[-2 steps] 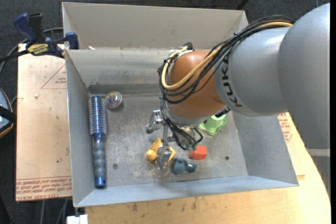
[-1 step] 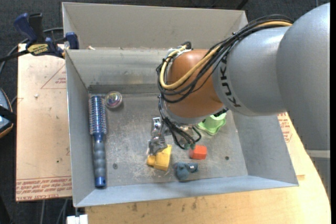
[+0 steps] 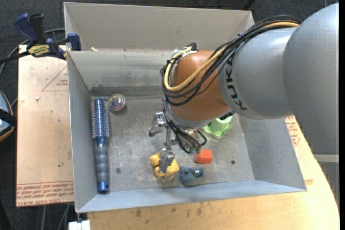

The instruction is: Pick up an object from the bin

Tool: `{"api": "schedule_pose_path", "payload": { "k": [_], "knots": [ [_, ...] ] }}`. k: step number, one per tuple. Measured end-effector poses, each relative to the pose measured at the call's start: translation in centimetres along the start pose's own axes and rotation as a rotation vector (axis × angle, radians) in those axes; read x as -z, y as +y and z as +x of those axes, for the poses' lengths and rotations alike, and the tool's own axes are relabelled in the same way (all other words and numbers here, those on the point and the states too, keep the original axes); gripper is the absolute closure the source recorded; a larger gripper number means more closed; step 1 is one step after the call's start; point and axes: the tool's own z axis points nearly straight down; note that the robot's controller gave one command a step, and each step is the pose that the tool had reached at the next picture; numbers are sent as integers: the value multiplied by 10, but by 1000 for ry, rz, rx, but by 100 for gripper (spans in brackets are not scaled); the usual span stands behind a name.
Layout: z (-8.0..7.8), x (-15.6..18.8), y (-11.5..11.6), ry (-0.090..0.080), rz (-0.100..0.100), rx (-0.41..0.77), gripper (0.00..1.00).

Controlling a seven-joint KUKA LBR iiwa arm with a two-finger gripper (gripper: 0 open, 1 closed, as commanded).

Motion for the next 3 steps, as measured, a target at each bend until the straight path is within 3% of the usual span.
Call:
{"api": "schedule_pose_path", "payload": {
  "k": [1,2,3],
  "knots": [
    [45,-32,-24,-25,-4,73,0],
    [45,-31,-24,-25,-3,75,100],
    [15,128,-23,-11,2,263,100]
  ]
}}
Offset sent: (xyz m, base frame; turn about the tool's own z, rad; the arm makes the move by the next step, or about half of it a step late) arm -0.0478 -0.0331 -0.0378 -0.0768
